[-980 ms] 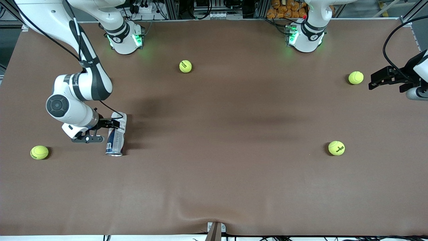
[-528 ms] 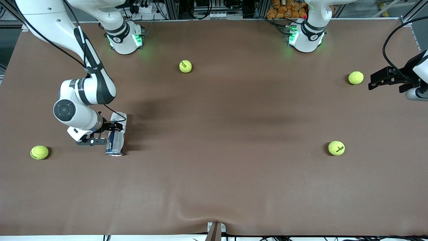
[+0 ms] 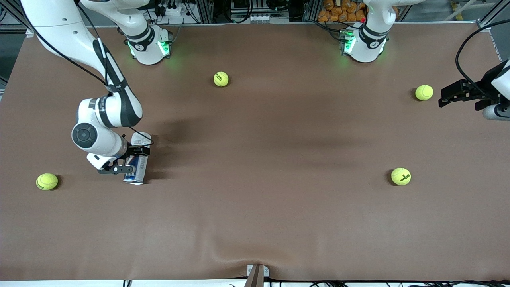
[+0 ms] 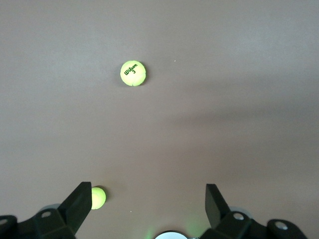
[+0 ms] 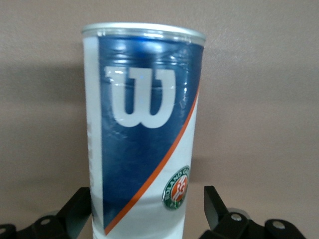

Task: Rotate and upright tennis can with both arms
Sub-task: 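Close the right gripper around the middle of the can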

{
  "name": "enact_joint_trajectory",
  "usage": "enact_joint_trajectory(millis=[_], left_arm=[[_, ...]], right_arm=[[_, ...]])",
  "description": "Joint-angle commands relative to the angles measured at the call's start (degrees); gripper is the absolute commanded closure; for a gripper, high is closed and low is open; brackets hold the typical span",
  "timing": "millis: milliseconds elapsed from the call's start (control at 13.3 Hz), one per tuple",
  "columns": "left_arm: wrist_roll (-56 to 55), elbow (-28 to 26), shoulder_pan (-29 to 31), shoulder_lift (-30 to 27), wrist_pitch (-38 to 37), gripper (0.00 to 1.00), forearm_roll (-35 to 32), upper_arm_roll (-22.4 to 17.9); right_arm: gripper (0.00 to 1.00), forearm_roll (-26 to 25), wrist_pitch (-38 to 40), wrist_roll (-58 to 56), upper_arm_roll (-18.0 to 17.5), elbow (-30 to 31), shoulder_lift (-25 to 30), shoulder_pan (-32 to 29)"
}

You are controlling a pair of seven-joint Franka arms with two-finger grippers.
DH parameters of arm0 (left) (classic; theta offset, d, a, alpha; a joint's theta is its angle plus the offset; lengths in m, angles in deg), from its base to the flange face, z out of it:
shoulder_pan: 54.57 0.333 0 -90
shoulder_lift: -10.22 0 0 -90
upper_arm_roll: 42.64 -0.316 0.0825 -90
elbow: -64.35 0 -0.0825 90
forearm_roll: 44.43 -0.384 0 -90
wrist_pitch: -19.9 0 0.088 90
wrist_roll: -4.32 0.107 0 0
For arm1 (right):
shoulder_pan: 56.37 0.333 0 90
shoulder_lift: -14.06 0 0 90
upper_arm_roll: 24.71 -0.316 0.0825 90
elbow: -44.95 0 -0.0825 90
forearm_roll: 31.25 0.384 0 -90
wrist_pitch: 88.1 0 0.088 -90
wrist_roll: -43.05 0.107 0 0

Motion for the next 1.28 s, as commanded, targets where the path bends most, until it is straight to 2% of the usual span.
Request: enact_joint_trajectory(millis=[0,377,679,754,1207], left_arm=[[1.6,0.7,0.6,0.2,-0.8,0.0,0.5,0.3],[1.6,0.7,0.5,0.3,-0.8,0.0,0.5,0.4],[1.6,0.7,0.4,0.3,-0.8,0.0,0.5,0.4],[1.6,0.6,0.5,0.3,-0.8,0.0,0.5,0.4],[1.6,0.7,0.5,0.5,-0.8,0.0,0.5,0.4]], right_arm=[[0.0,-1.2,-0.3,1.1,-0.2,-0.8,-1.2,-0.2],[0.01,-1.2,-0.3,1.1,-0.2,-0.9,-1.8,-0.2],[0.2,-1.1,0.0,1.1,-0.2,-1.1,-1.7,-0.5],[0.23,-1.0,0.5,1.2,-0.2,-1.9,-1.8,-0.7],[0.23,-1.1,5.4,0.6,-0.3,-4.6,-1.1,1.8]])
